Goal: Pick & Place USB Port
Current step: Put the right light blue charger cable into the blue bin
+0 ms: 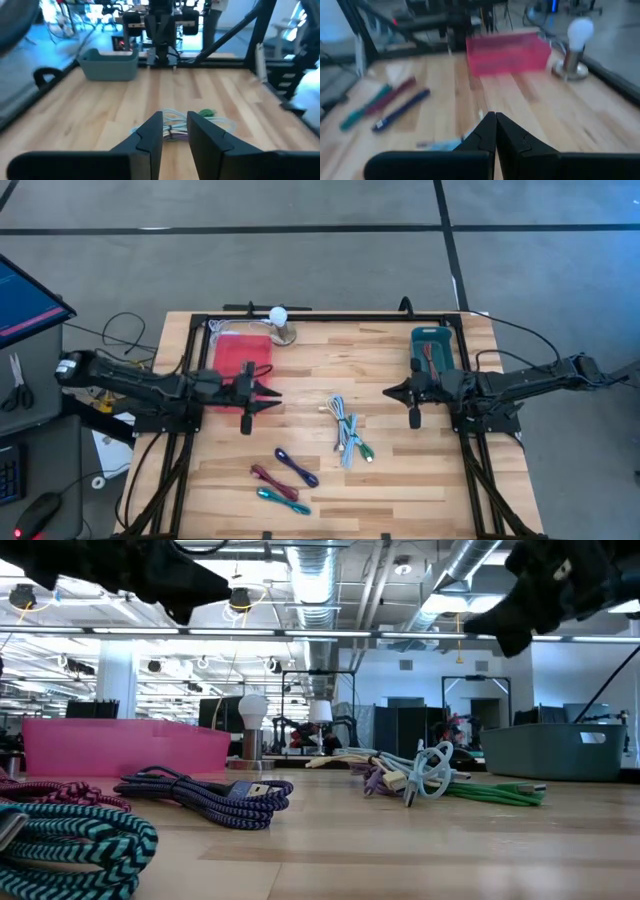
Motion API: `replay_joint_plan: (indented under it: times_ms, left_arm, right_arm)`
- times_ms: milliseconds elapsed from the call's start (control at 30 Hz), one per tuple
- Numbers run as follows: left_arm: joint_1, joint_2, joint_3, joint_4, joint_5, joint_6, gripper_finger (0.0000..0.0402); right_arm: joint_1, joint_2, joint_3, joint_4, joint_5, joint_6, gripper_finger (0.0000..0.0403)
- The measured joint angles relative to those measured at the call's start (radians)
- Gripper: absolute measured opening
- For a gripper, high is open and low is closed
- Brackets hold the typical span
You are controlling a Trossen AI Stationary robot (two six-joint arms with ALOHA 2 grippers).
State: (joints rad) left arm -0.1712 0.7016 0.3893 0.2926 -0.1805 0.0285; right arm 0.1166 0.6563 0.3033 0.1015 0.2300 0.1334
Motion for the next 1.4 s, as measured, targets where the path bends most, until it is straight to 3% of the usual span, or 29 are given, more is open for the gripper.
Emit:
replay_joint_plan:
  times_ms: [233, 600, 733, 900, 1067, 1267, 1400]
  left_arm:
    - [-0.115, 0.024, 0.0, 0.002, -0.161, 0.028, 0.0087]
    - [-0.118, 0.067, 0.0, 0.001, -0.168, 0.028, 0.0087]
    - [-0.118, 0.067, 0.0, 0.001, -0.167, 0.044, 0.0087]
    - [-0.118, 0.067, 0.0, 0.001, -0.168, 0.046, 0.0087]
    - [-0.118, 0.066, 0.0, 0.001, -0.168, 0.046, 0.0087]
    - [-0.118, 0.066, 0.0, 0.0, -0.168, 0.046, 0.0087]
    - [-0.118, 0.066, 0.0, 0.001, -0.167, 0.046, 0.0087]
  right_arm:
    - [0.043, 0.025, 0.0, 0.042, -0.023, -0.126, 0.0]
    - [0.073, 0.323, 0.157, -0.001, -0.014, -0.399, 0.0]
    - [0.073, 0.427, 0.258, -0.104, 0.079, -0.469, 0.0]
    - [0.074, 0.543, 0.36, -0.254, 0.089, -0.507, 0.0007]
    - [0.114, 0.631, 0.415, -0.33, 0.113, -0.54, 0.0035]
    - [0.201, 0.703, 0.464, -0.364, 0.288, -0.628, 0.0093]
    - [0.233, 0.749, 0.49, -0.36, 0.31, -0.64, 0.0127]
